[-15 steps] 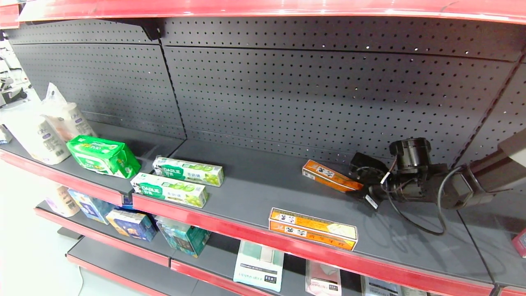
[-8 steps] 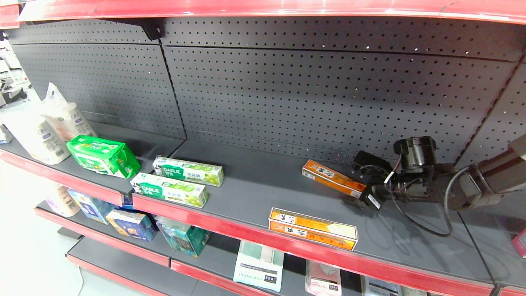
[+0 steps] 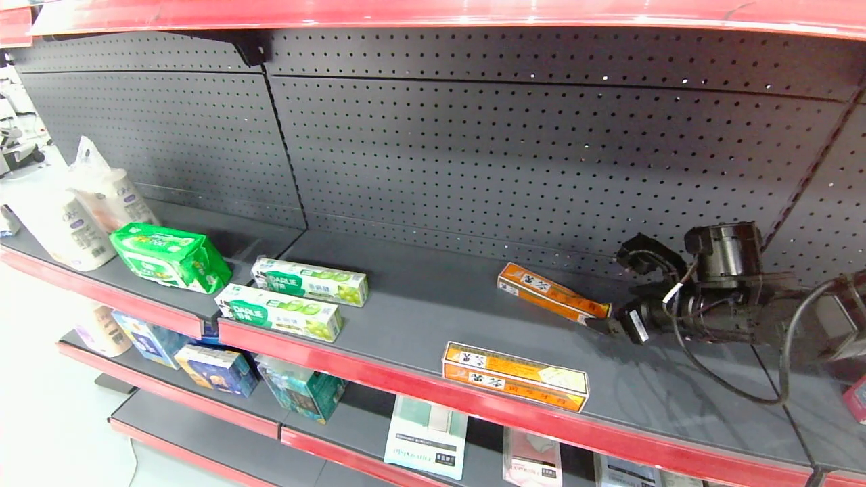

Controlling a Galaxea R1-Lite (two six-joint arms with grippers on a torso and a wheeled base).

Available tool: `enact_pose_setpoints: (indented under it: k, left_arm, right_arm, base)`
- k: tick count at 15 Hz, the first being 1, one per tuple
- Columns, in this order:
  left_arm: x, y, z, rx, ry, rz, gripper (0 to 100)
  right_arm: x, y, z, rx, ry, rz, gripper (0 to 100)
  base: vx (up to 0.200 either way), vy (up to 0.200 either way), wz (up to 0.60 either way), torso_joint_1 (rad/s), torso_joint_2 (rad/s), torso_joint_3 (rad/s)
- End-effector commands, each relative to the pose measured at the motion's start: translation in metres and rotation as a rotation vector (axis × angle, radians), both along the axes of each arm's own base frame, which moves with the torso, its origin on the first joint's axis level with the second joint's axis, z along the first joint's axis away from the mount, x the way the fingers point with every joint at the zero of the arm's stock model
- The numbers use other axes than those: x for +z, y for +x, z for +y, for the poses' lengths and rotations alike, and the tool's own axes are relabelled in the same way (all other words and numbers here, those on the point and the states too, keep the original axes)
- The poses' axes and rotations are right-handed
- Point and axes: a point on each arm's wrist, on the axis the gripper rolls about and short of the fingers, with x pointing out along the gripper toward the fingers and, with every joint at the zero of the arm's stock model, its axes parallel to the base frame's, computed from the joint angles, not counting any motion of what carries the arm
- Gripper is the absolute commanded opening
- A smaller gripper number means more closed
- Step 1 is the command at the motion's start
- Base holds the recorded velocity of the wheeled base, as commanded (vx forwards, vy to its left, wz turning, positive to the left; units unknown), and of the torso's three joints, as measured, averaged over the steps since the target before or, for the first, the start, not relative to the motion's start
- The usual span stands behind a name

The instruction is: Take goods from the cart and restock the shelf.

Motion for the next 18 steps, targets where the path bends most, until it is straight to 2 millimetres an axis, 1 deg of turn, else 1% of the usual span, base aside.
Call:
enact_pose_setpoints:
  k: [1, 3, 5, 9, 11, 14, 15, 18]
  left_arm:
    - [0.000, 0.000, 0.000, 0.000, 0.000, 0.001, 100]
    - [0.000, 0.000, 0.000, 0.000, 0.000, 0.001, 100]
    - [0.000, 0.000, 0.000, 0.000, -0.002, 0.001, 100]
    - [0.000, 0.000, 0.000, 0.002, 0.000, 0.001, 100]
    - [0.000, 0.000, 0.000, 0.000, 0.000, 0.001, 100]
    - [0.000, 0.000, 0.000, 0.002, 0.000, 0.001, 100]
    - [0.000, 0.000, 0.000, 0.000, 0.000, 0.001, 100]
    - [0.000, 0.000, 0.000, 0.000, 0.000, 0.001, 100]
  right_arm:
    - [0.006, 0.001, -0.002, -0.044, 0.002, -0.018, 100]
    - [0.009, 0.008, 0.000, -0.098, 0.017, -0.032, 100]
    - [0.005, 0.013, 0.004, -0.136, -0.009, -0.031, 100]
    - [-0.003, 0.017, 0.010, -0.136, -0.026, -0.012, 100]
    - [-0.007, 0.021, 0.010, -0.157, -0.042, -0.009, 100]
    - [-0.008, 0.022, 0.009, -0.160, -0.045, -0.005, 100]
    - [-0.008, 0.022, 0.009, -0.161, -0.044, -0.007, 100]
    - [0.007, 0.029, 0.012, -0.156, -0.031, -0.062, 100]
  base:
    - [0.000, 0.000, 0.00, 0.000, 0.00, 0.000]
    - [0.000, 0.000, 0.00, 0.000, 0.00, 0.000]
    - [0.000, 0.000, 0.00, 0.000, 0.00, 0.000]
    - [0.000, 0.000, 0.00, 0.000, 0.00, 0.000]
    - [0.000, 0.000, 0.00, 0.000, 0.00, 0.000]
    - [0.000, 0.000, 0.00, 0.000, 0.00, 0.000]
    - [0.000, 0.000, 0.00, 0.000, 0.00, 0.000]
    - [0.000, 0.000, 0.00, 0.000, 0.00, 0.000]
